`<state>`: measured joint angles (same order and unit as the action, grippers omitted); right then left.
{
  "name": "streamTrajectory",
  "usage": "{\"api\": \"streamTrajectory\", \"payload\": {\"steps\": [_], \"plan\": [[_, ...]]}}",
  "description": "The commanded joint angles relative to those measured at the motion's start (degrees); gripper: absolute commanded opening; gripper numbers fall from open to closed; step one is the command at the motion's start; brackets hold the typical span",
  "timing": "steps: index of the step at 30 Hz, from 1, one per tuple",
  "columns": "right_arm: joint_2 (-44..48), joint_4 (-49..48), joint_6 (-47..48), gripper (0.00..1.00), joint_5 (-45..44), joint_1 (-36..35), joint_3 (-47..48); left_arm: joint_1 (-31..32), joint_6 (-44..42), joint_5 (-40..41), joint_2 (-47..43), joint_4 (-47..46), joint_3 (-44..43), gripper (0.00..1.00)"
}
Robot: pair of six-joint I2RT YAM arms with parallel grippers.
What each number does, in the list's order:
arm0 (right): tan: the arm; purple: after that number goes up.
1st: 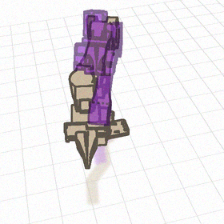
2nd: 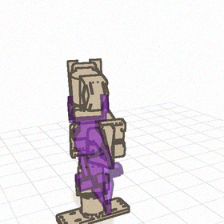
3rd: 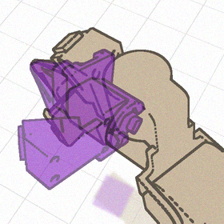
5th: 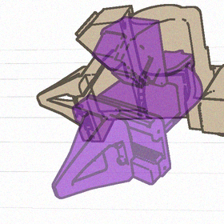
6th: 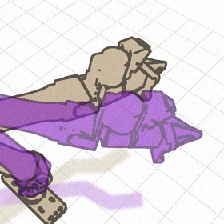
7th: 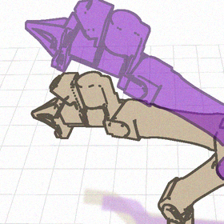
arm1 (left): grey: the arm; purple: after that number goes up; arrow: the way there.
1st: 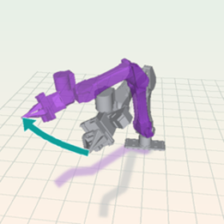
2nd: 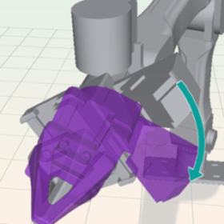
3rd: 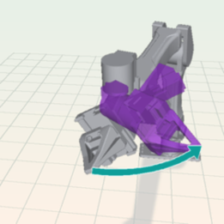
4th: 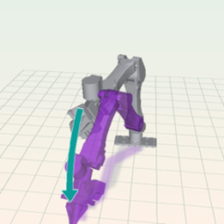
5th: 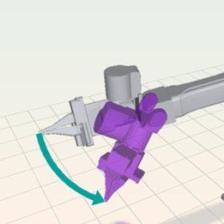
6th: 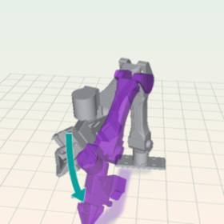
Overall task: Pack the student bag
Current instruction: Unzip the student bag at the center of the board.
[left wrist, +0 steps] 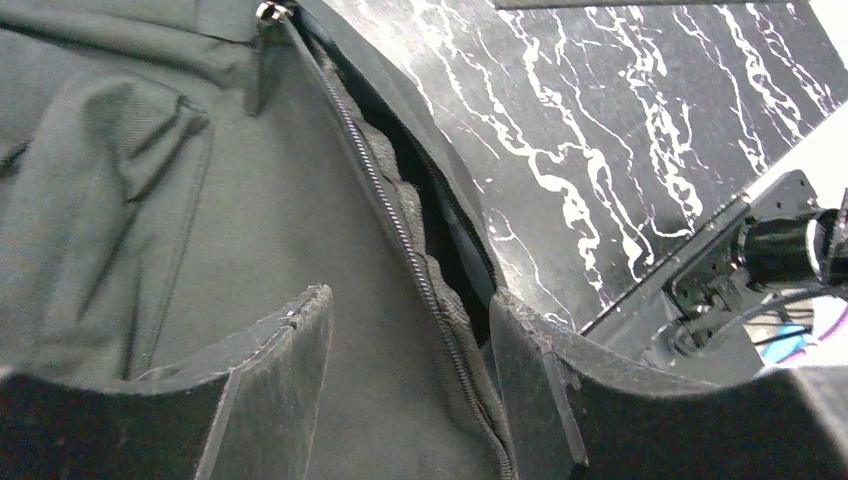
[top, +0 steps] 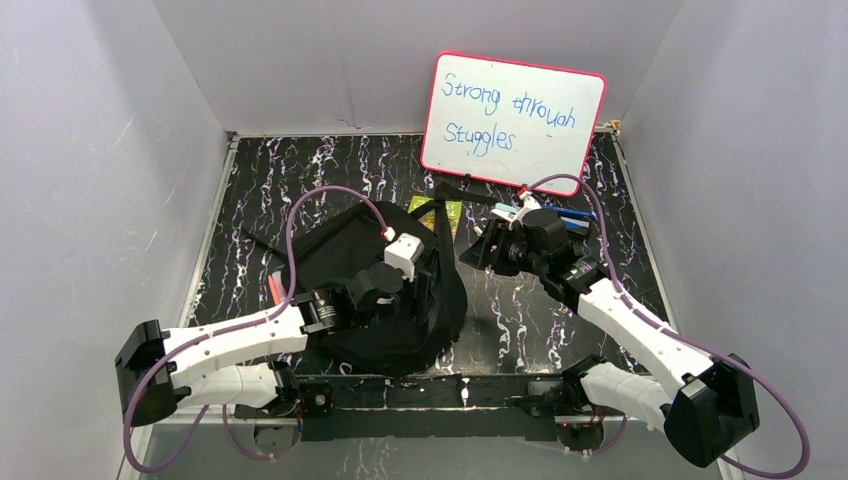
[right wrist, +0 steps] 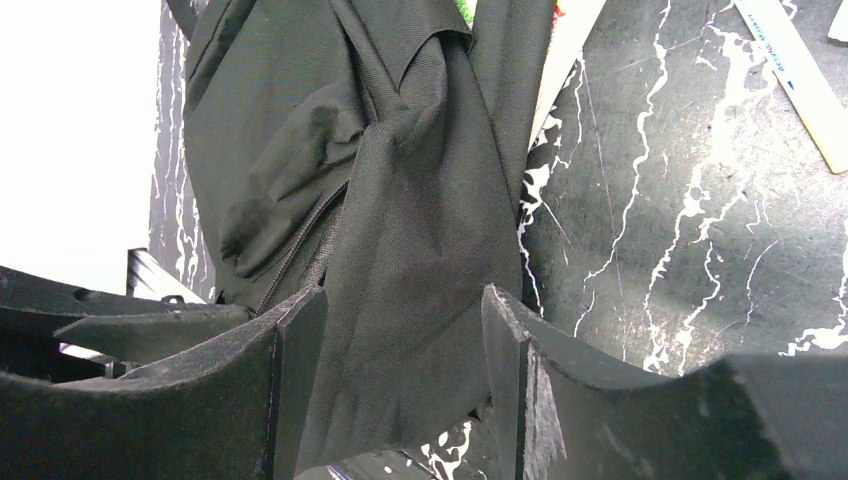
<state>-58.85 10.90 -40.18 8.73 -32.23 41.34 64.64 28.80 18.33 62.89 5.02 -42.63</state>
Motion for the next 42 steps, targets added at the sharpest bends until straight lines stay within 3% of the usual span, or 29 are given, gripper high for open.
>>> {"api": "streamTrajectory", "payload": {"steps": [1,12,15,18,22,28,42], "plan": [[1.2,-0.1,-0.3,0.67,-1.0,-0.3,-0.5,-0.2,1.9,-4.4,0.1,0.8,-2.4,0.56],[2.5,0.5,-0.3,0.67,-1.2,-0.4,-0.8,-0.2,4.5,-1.4,2.5,6.3,-2.7,0.33],[2.5,2.4,-1.4,0.66,-2.1,-1.5,0.3,-0.2,4.4,0.3,2.7,6.0,-2.7,0.18],[2.8,4.6,-3.9,0.66,-7.1,-7.1,1.1,-0.6,2.7,1.9,3.5,5.5,-3.8,0.0],[2.7,6.6,-8.4,0.66,-16.5,-17.1,1.7,-3.5,-0.5,1.4,5.6,4.6,-7.3,0.0],[-1.7,7.6,-14.6,0.68,-21.4,-23.9,3.0,-6.2,-3.3,-1.4,7.8,3.6,-10.3,0.0],[-8.1,1.9,-14.6,0.67,-22.1,-26.9,6.4,-8.5,-4.3,-3.7,7.5,2.8,-9.7,0.0]]}}
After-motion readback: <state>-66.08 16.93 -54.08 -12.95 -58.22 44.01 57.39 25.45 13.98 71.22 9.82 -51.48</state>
